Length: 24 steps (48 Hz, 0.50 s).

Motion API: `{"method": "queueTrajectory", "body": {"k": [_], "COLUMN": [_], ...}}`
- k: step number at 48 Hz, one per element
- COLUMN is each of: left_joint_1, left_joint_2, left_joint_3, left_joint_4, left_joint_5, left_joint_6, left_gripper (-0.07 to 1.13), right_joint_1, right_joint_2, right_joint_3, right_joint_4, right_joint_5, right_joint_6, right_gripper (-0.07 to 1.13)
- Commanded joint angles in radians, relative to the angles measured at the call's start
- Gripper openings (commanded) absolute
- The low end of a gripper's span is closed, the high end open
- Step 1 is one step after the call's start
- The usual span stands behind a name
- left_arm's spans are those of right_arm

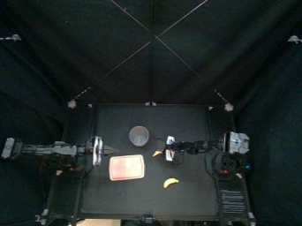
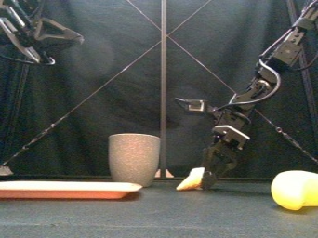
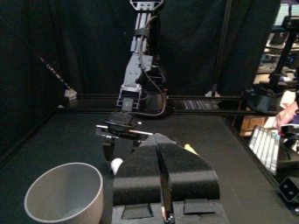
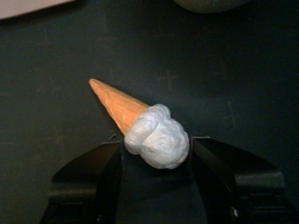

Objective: Pick the ice cream then place it in the grey bowl
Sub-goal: Place ice cream in the grey bowl

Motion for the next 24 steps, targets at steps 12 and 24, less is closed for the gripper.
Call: {"method": "queueTrajectory", "body": {"k": [12,24], "left_joint_1": [0.003,0.003], "left_joint_2": [0.003,0.003], "left_joint_3": [-0.011,-0.011], "left_joint_4": [0.000,0.000], "left_joint_5": [-0.005,-0.002], "left_joint_6": [0.002,0.002], "left_gripper": [-0.03,-0.04], "right_joint_1": [-0.005,-0.005], "right_joint_2": [-0.037,-0.156], "right_joint_3": [-0.021,-0.040], "right_joint_4": [0.006,0.003], "right_joint_5": [-0.002,0.006], "right_joint_6": [0.002,0.000], "right_gripper": [0.62,0.62]}}
